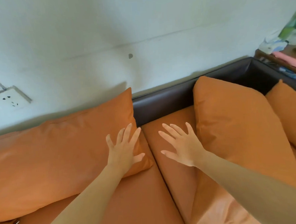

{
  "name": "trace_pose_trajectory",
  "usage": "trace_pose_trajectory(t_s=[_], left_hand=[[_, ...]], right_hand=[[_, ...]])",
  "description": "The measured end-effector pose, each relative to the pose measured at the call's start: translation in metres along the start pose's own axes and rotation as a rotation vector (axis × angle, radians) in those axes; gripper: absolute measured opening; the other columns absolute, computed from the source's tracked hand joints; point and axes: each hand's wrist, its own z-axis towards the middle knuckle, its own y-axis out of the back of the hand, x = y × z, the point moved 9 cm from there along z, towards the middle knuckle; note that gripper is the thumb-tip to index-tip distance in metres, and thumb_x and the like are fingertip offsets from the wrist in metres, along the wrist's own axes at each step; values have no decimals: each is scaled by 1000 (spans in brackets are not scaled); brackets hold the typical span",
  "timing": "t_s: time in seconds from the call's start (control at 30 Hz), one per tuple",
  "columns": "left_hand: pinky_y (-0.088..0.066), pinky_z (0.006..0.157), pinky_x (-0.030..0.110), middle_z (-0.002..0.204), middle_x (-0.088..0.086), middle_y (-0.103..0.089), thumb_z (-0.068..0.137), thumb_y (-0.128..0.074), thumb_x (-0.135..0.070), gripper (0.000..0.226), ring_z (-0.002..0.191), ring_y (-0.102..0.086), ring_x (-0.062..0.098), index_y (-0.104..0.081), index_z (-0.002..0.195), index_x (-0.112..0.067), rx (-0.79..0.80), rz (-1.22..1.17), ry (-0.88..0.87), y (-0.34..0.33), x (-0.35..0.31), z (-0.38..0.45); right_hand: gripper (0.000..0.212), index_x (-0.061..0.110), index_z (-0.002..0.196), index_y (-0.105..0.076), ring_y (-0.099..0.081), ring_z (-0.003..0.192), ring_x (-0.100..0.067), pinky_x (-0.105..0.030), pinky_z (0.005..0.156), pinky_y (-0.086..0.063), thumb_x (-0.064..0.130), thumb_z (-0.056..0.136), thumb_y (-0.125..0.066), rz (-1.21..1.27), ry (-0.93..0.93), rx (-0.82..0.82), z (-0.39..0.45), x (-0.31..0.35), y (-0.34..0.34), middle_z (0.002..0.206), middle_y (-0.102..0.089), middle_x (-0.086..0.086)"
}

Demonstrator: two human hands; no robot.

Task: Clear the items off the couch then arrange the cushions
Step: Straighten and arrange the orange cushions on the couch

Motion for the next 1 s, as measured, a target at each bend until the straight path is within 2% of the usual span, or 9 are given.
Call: trace_pose_trajectory(t_s=[0.17,0.3,0.47,0.63,0.73,0.77,0.87,0.9,1.0], left_hand=[[-34,94,68,151,10,-37,63,-72,-68,99,130,-46,29,-39,146,-27,17,-6,-63,3,-85,35],[-35,95,69,148,12,-43,58,-77,-67,99,129,-49,31,-46,142,-24,-13,-35,-86,11,-146,59],[-14,109,66,158,6,-25,76,-61,-67,90,145,-25,26,-30,150,-27,31,-130,-19,7,-206,78],[-12,109,66,159,6,-24,77,-56,-70,89,145,-25,26,-28,150,-28,108,-178,12,-6,-240,96],[0,111,65,163,2,-1,85,-42,-72,85,149,-3,22,-10,154,-32,167,-142,-28,-19,-250,107],[-1,111,65,163,1,2,87,-36,-72,81,149,-1,22,-9,154,-33,183,-132,-40,-24,-252,108],[-15,106,72,162,1,-11,88,-20,-74,76,148,-15,23,-22,151,-32,238,-171,-20,-33,-256,104],[-11,105,73,163,0,-4,88,-18,-75,76,149,-10,23,-17,152,-34,272,-205,1,-39,-258,101],[14,102,74,155,-4,34,79,-6,-87,85,145,24,24,17,148,-43,439,-294,170,-69,-259,81]], right_hand=[[66,29,144,-38,-36,139,-24,-64,105,-29,66,89,-31,-17,-45,12,-29,-80,-2,155,-32,-2],[66,28,143,-41,-38,137,-24,-64,104,-29,65,89,-33,-45,-25,18,-53,-133,-4,153,-34,-3],[66,26,141,-44,-40,136,-26,-66,104,-28,64,89,-32,-68,-12,44,-82,-193,-8,153,-36,-4],[66,26,144,-40,-37,138,-26,-67,105,-26,64,90,-29,-127,30,105,-82,-237,-18,155,-32,-4],[66,27,145,-37,-33,140,-25,-66,108,-23,63,91,-27,-144,45,97,-64,-256,-16,156,-29,-4],[66,27,145,-37,-33,140,-25,-65,108,-22,63,91,-27,-148,58,101,-59,-259,-16,156,-30,-4],[65,27,144,-39,-36,139,-25,-64,109,-23,62,91,-24,-180,139,135,-43,-266,-23,154,-32,-4],[65,27,145,-38,-35,140,-25,-63,110,-21,62,92,-23,-189,176,153,-38,-268,-27,155,-31,-4],[65,30,149,-27,-22,145,-23,-59,115,-6,63,94,-20,-177,319,183,-19,-273,-45,159,-20,-2]])
